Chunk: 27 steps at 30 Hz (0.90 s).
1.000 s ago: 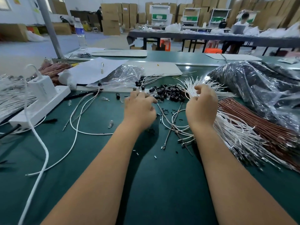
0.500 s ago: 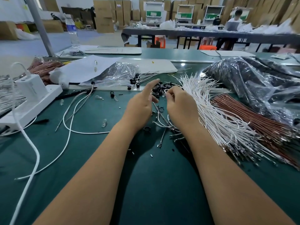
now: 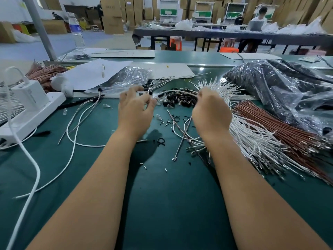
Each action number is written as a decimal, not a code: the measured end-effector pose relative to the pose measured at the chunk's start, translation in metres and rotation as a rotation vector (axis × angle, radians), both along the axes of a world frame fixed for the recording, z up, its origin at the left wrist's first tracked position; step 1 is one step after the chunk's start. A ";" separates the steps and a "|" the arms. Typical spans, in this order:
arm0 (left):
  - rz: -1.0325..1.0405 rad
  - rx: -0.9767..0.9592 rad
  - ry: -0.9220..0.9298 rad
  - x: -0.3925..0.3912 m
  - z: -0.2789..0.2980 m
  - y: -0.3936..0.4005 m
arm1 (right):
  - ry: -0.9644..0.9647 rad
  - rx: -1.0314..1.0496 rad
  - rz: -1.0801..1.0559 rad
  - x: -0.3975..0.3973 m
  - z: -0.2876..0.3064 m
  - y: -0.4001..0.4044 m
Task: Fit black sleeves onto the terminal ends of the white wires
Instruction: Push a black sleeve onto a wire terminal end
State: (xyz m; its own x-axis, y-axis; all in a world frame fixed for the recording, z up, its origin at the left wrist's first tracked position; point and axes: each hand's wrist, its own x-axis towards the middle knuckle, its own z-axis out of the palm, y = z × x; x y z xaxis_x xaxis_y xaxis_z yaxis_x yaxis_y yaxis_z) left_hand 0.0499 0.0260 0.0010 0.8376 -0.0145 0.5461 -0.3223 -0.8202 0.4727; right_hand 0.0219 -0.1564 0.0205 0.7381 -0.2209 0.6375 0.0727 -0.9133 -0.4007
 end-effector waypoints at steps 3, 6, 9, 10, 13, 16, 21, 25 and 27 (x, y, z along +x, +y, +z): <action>-0.262 -0.146 0.166 -0.005 0.001 0.001 | 0.028 0.200 -0.177 0.001 0.002 -0.021; -0.278 -0.079 0.178 -0.008 0.000 -0.001 | 0.050 0.149 -0.229 0.000 0.004 -0.026; -0.262 0.030 0.150 -0.010 0.003 -0.004 | -0.035 -0.109 -0.098 -0.003 0.007 -0.011; -0.272 0.043 0.154 -0.010 0.005 -0.006 | -0.052 -0.162 0.020 -0.005 0.007 -0.003; -0.297 0.069 0.128 -0.013 0.008 -0.012 | 0.000 -0.303 0.333 -0.006 0.001 0.018; -0.293 0.128 0.103 -0.012 0.007 -0.011 | 0.090 -0.337 0.377 -0.002 -0.006 0.020; -0.341 0.095 0.134 -0.009 0.004 -0.011 | 0.113 -0.265 0.292 0.002 -0.010 0.015; -0.346 0.119 0.156 -0.010 0.004 -0.011 | 0.132 -0.290 0.267 0.002 -0.011 0.014; -0.326 0.146 0.147 -0.010 0.004 -0.010 | 0.146 -0.298 0.253 0.003 -0.012 0.013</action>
